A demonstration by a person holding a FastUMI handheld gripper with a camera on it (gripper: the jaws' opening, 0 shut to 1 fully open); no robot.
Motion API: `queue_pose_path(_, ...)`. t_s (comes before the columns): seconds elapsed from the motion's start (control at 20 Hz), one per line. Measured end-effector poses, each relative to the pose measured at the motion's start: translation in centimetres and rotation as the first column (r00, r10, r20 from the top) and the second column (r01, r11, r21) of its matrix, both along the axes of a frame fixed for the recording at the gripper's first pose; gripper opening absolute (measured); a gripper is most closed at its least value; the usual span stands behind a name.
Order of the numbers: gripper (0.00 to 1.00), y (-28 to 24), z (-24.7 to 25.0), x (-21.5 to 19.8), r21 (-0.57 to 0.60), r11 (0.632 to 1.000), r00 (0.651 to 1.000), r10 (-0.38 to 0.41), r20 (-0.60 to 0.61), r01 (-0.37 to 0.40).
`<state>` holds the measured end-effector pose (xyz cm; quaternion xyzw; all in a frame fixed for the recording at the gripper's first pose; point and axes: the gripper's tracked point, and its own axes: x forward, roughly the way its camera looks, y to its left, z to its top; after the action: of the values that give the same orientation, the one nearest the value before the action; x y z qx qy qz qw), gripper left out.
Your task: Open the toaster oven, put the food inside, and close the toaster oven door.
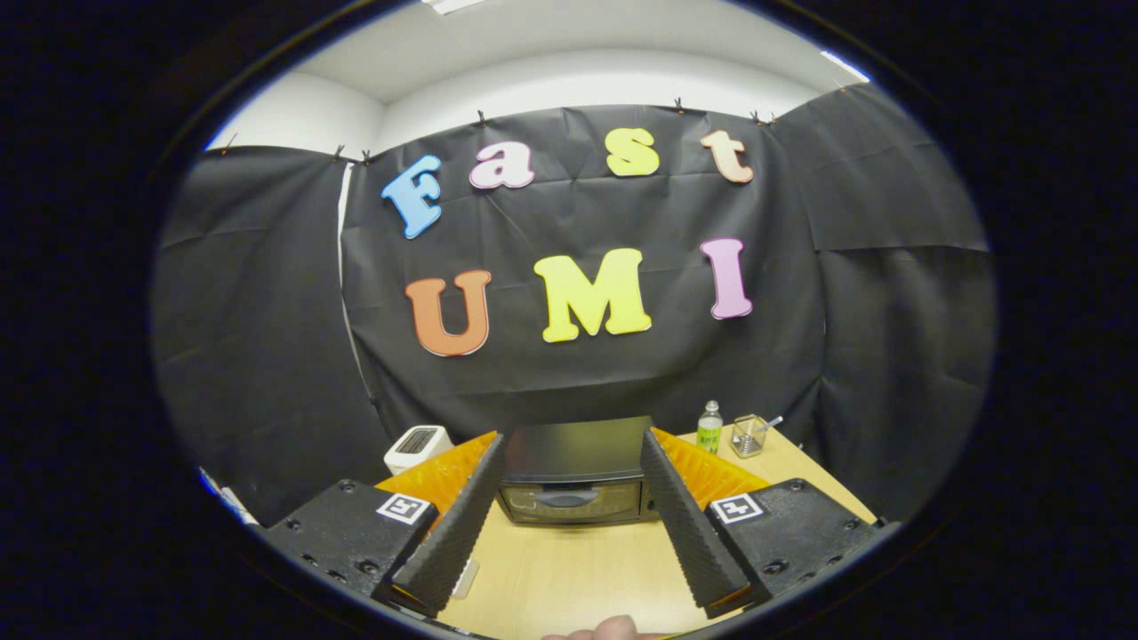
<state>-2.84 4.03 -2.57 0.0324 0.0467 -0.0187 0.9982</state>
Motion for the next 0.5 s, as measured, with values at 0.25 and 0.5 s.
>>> queue_pose_path(0.25, 0.99, -0.05, -0.07, -0.23, 0.008, 1.0, 1.0, 0.004, -0.01, -0.004)
queue_pose_path(0.5, 0.99, -0.21, 0.11, -0.13, 0.011, 1.0, 1.0, 0.003, -0.01, -0.003)
